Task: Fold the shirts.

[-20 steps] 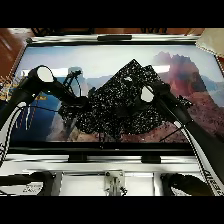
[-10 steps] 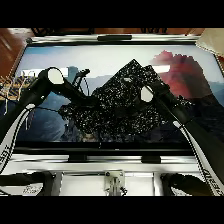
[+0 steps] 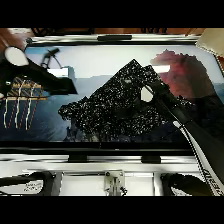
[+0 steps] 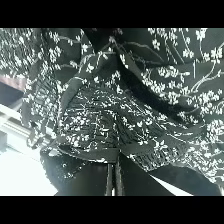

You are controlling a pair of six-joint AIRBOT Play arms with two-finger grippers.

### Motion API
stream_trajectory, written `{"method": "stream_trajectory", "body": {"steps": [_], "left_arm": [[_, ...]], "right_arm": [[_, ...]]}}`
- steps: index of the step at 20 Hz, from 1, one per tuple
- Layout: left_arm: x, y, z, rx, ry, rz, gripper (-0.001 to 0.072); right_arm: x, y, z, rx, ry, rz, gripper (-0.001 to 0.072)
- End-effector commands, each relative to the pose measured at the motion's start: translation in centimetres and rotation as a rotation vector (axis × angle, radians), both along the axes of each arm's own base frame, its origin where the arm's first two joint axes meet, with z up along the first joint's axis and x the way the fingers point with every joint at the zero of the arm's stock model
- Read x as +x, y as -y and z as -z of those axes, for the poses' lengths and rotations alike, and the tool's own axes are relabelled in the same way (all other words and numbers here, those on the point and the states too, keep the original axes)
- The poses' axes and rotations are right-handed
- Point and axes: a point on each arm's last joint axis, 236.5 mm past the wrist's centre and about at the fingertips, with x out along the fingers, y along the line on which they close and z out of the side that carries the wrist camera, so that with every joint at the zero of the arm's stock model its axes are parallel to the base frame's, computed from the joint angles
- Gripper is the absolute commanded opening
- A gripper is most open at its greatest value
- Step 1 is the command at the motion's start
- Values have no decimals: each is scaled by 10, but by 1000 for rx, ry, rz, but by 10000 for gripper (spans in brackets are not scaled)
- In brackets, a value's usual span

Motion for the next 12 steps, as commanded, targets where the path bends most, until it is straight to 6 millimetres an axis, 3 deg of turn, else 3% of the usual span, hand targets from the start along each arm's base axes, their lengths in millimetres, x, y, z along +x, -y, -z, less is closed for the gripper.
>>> {"method": "stream_trajectory", "body": {"steps": [1,2,3,4,6,9,12], "left_arm": [[-11,-131,-33,277,16,-196,599],[-26,-169,-35,377,-19,-254,600],[-40,-194,-35,429,-60,-293,602],[-47,-205,-33,436,-84,-319,602],[-62,-210,-19,439,-130,-336,591],[-72,-208,10,478,-49,-360,591],[-108,-235,55,603,-25,-349,594]], "right_arm": [[-4,2,1,-7,-17,-4,65],[-4,2,1,-7,-17,-4,65],[-4,2,1,-7,-17,-4,65],[-4,2,1,-7,-18,-4,65],[-5,2,1,-10,-23,-6,65],[-10,4,2,-20,-40,-12,65],[-11,5,2,-22,-44,-14,65]]}}
